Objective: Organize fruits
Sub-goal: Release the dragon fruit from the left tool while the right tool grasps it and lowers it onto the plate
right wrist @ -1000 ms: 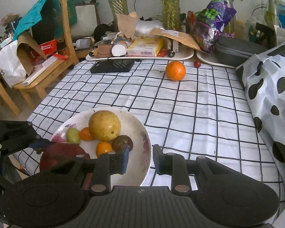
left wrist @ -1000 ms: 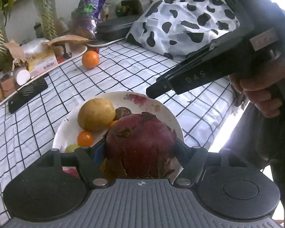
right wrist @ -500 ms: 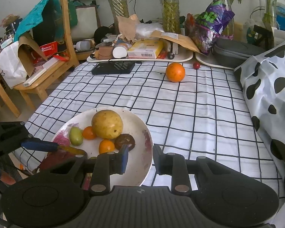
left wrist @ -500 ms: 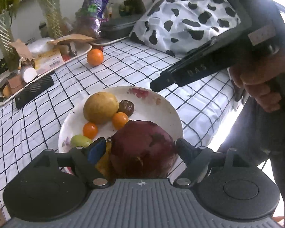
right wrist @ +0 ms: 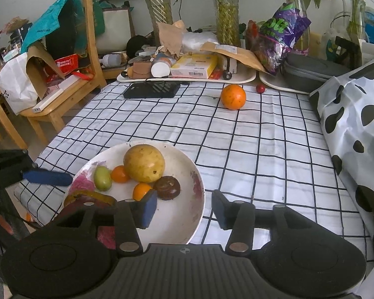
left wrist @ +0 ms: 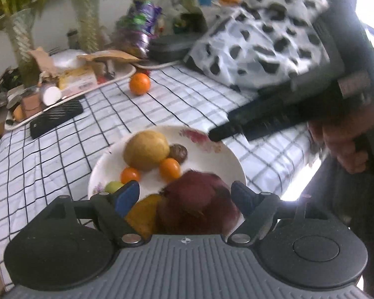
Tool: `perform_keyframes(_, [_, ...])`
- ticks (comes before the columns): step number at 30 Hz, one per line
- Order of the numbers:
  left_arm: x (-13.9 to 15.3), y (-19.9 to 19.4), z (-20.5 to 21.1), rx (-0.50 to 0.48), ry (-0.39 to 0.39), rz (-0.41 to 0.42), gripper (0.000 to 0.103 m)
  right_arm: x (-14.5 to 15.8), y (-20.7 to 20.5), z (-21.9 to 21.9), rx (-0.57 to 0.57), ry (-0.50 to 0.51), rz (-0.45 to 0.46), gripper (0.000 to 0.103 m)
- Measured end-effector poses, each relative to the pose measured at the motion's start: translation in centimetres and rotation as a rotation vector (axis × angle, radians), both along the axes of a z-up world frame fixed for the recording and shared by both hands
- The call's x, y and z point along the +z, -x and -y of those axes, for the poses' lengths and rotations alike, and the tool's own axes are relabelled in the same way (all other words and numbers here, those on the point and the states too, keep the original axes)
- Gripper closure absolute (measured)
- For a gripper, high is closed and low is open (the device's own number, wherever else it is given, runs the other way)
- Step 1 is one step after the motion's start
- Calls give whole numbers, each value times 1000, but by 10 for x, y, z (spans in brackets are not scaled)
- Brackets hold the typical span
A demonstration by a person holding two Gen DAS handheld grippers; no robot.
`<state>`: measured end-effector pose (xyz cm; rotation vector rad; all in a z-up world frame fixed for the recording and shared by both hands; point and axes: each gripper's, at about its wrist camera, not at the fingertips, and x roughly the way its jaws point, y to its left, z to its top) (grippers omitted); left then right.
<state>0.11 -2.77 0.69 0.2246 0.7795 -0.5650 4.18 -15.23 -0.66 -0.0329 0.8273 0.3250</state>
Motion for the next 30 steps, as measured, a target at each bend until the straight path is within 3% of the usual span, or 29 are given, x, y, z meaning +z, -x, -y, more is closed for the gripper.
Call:
perform_keyframes(6, [13, -11, -26, 123, 142, -14, 23, 2, 2, 0, 9, -22, 12, 28])
perform_keyframes(9, [17, -18, -41, 199, 197, -21, 23, 4, 5, -3, 37, -64, 8, 24])
perform_keyframes(15, [20, -26, -57, 305, 202, -12, 23, 7, 11, -16, 151, -195, -39, 4])
perform_keyframes(18, [21, -29, -63, 343, 204, -14, 23, 1, 15, -35, 239, -178, -67, 3])
perform_keyframes(23, [20, -32, -73, 390, 219, -31, 23, -22, 19, -70, 301, 0, -104, 5])
perform_keyframes(26, [19, -32, -75, 398, 211, -30, 23, -30, 21, -79, 327, 25, -102, 23])
perform_keyframes(30, [19, -32, -76, 405, 204, -25, 23, -25, 24, -73, 305, -6, -74, 30])
